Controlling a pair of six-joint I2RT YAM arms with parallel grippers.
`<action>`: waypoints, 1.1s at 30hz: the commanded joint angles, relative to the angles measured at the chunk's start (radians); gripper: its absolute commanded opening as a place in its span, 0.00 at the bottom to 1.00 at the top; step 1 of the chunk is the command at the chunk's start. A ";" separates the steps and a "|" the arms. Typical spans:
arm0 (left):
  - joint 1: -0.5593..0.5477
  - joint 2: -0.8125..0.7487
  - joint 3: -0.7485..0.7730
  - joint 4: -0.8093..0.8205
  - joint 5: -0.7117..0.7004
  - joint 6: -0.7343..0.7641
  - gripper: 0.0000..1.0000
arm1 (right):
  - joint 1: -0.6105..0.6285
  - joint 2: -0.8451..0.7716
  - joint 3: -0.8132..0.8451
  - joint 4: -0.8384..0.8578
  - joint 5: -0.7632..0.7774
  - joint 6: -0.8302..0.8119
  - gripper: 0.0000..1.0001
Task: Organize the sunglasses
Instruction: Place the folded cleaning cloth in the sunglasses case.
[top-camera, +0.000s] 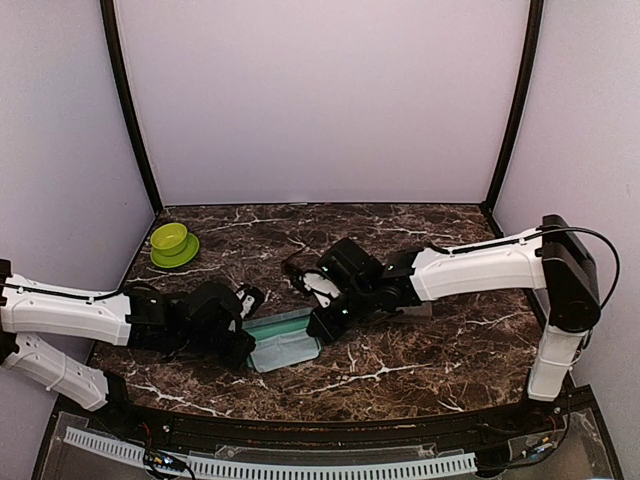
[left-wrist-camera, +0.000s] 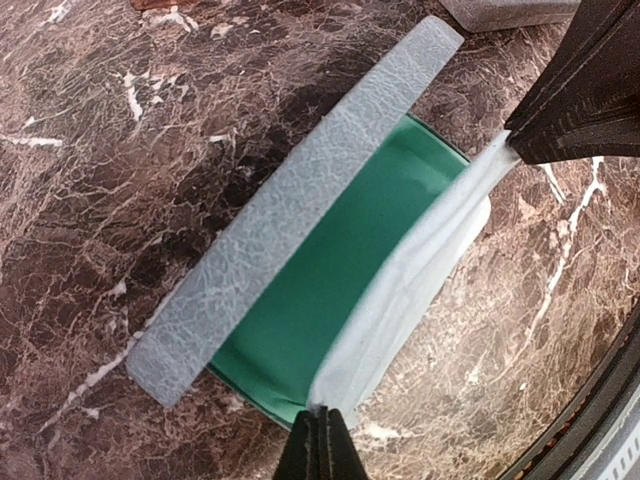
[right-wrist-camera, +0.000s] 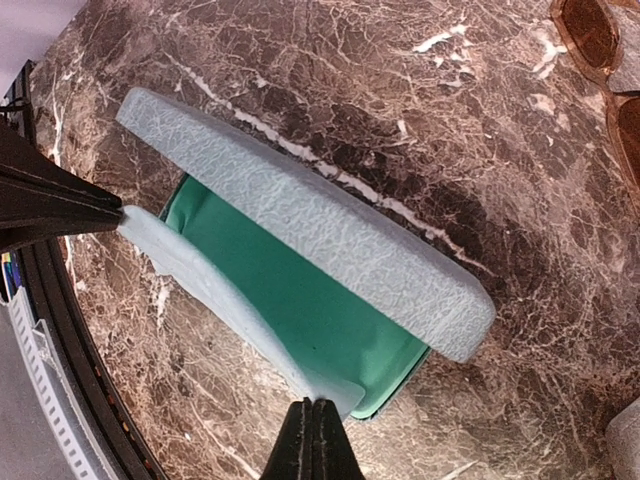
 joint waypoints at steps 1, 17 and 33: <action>-0.003 0.008 0.012 -0.015 -0.054 0.015 0.00 | 0.011 0.014 0.031 0.027 0.031 -0.006 0.00; 0.000 0.072 0.037 0.007 -0.144 0.045 0.00 | 0.014 0.039 0.044 0.029 0.076 -0.006 0.00; 0.004 0.145 0.069 0.039 -0.185 0.085 0.00 | 0.020 0.062 0.061 0.016 0.099 -0.004 0.00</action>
